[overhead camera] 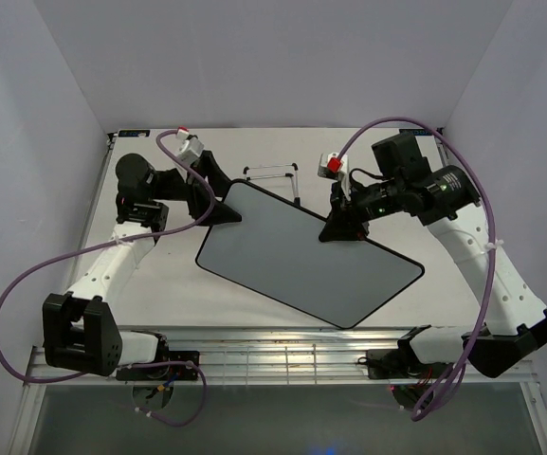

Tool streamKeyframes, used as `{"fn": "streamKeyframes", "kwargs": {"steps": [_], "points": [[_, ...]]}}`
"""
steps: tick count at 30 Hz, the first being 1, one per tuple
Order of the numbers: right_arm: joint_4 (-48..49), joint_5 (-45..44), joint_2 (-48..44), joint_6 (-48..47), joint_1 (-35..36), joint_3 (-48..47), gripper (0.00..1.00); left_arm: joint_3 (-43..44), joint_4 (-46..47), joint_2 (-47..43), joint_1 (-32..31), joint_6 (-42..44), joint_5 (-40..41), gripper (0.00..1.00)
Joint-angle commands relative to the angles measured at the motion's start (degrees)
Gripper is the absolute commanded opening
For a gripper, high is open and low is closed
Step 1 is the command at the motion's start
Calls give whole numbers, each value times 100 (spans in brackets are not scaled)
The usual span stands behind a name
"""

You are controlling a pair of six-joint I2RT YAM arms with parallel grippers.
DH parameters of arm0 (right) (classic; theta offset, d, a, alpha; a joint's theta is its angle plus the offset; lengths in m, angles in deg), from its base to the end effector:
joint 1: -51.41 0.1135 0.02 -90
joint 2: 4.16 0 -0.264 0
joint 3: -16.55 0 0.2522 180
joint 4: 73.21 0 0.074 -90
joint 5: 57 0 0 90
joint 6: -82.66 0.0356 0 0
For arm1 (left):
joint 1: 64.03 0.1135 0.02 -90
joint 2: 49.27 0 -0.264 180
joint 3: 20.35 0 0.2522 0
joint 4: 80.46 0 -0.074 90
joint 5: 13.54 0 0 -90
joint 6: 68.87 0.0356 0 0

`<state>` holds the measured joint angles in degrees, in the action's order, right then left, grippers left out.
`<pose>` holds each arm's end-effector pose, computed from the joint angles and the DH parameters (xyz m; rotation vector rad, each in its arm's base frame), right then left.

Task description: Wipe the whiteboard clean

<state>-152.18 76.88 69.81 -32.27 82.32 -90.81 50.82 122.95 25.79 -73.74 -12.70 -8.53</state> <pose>0.1824 0.1380 0.4348 -1.3767 1.8098 0.9504 0.2663 -0.0815 0.3772 1.1323 1.3350 -1.4707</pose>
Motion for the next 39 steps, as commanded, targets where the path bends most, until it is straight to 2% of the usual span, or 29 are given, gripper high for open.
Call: {"fn": "streamKeyframes", "kwargs": {"steps": [1, 8, 17, 18, 19, 20, 23, 25, 29, 32, 33, 34, 35, 36, 39], "points": [[167, 490, 29, -29, 63, -466, 8, -124, 62, -221, -118, -133, -1573, 74], [70, 490, 47, -153, 116, -642, 8, -335, 45, -370, -136, -230, -1538, 69], [52, 508, -15, -162, 125, -747, 8, -336, 45, -528, -241, -361, -1468, 52], [61, 508, 11, -135, 125, -747, 8, -309, 45, -563, -267, -370, -1468, 49], [70, 525, 20, -135, 125, -756, 8, -292, 45, -607, -311, -371, -1442, 35], [79, 534, 38, -135, 125, -756, 8, -292, 45, -677, -329, -362, -1415, 27], [183, 534, 108, -83, 125, -791, 8, -256, 45, -774, -408, -362, -1415, 20], [289, 429, 135, 40, 125, -835, 8, -248, 36, -801, -426, -327, -1415, 0], [517, -45, 118, 286, 125, -809, 8, -248, 36, -932, -426, -29, -1223, 0], [851, -520, -84, 479, 125, -511, 24, -169, 36, -907, -400, 113, -1038, 0], [930, -608, -207, 524, 125, -440, 45, -21, 19, -793, -365, 87, -907, 0], [1079, -843, -269, 576, 125, -370, 59, 59, 36, -705, -364, 43, -914, 0], [1150, -959, -330, 716, 116, -300, 66, 156, 45, -626, -364, -18, -853, 0], [1194, -1073, -435, 761, 116, -229, 79, 348, 45, -547, -338, -80, -818, 0], [1230, -1539, -594, 954, 116, -229, 93, 525, 71, -414, -312, -204, -599, 0]]}}
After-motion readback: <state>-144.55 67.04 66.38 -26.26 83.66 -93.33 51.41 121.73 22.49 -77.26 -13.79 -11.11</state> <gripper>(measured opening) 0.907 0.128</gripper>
